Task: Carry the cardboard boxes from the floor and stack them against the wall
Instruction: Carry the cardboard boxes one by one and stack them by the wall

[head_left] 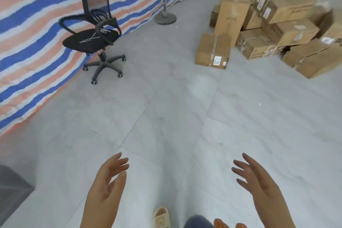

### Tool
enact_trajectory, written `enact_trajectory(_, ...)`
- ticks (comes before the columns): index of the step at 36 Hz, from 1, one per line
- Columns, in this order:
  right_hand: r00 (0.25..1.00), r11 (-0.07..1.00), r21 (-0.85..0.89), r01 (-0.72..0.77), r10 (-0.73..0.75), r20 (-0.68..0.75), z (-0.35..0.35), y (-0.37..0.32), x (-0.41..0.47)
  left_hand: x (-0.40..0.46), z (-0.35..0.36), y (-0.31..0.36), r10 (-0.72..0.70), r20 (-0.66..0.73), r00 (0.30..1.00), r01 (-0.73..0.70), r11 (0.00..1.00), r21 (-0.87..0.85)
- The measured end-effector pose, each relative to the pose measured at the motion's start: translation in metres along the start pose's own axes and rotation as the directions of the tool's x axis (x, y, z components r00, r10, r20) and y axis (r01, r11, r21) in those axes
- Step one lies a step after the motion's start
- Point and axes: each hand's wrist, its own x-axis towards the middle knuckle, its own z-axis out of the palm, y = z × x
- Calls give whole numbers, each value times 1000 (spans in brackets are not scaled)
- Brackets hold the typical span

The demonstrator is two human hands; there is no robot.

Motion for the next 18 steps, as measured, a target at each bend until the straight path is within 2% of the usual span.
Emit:
enact_trajectory(9,982,994,80,-72,85,-170,-7,-12,90,123,72,24,14,167,986,-21,999,41)
enact_trajectory(12,978,993,86,-80,95,-186,-20,-15,139,163,116,37,22,208,978,-31,999,42)
enact_trajectory(18,975,998,50,-35,45,-220,-72,-38,262,245,228,71,24,195,980,-24,1000,-1)
